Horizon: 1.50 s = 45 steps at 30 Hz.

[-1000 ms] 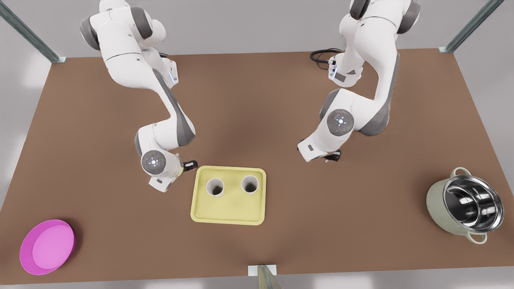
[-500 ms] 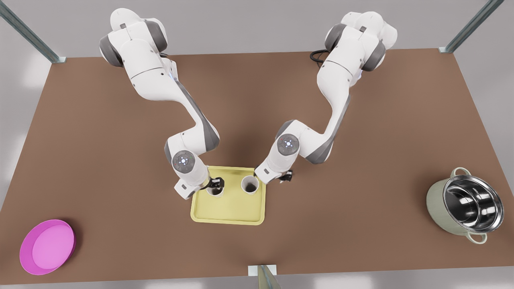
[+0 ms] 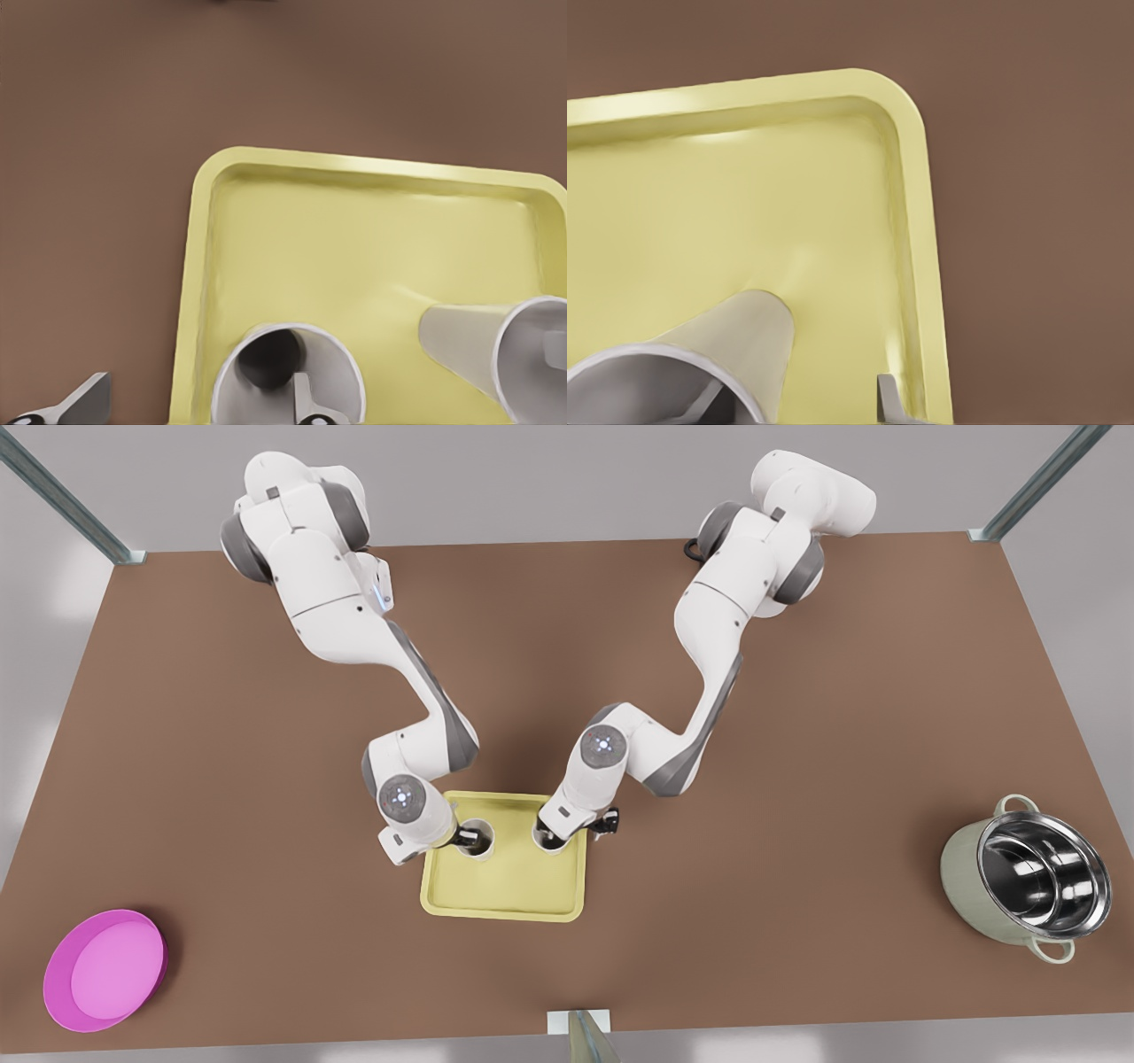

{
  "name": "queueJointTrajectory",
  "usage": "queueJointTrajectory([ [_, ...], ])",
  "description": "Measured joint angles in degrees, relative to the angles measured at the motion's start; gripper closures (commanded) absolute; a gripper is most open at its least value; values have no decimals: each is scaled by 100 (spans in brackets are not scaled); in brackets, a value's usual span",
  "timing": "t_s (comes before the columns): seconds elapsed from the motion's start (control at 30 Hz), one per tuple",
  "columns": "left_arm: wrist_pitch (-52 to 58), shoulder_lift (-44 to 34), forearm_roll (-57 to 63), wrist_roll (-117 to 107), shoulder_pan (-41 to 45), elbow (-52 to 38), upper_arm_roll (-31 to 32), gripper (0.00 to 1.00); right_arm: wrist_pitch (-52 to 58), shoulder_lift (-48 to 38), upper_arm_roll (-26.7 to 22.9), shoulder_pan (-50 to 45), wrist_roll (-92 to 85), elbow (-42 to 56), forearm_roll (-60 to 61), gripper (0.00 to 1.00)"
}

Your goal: Use the left arm to pick up the white IKEA cup from the tray and place it on the middle-left position; use the right arm to pick up the white IKEA cup from the tray and place it on the middle-right position

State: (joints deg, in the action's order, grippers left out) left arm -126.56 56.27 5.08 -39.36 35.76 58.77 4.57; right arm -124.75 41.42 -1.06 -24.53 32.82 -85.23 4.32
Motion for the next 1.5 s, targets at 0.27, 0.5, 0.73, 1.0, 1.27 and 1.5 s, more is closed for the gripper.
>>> queueJointTrajectory([
  [0.27,-141,226,124,-307,8,6,14,0,-34,92,-5,9,171,37,174,87],
  [0.5,-336,262,106,-511,11,-3,46,45,310,-411,81,481,144,112,228,92],
  [0.73,-604,296,90,-730,77,-3,62,79,1295,-976,80,2122,-725,118,175,91],
  [1.0,-409,-420,121,-924,-49,531,70,81,1584,-551,80,3036,-2371,133,-187,91],
  [1.27,-903,-2417,-57,-175,-2094,3693,86,80,857,-259,138,3013,-3748,111,-248,90],
  [1.5,-1204,-2147,-303,1058,-2824,3740,68,80,295,-206,141,2981,-4347,-74,-542,0],
])
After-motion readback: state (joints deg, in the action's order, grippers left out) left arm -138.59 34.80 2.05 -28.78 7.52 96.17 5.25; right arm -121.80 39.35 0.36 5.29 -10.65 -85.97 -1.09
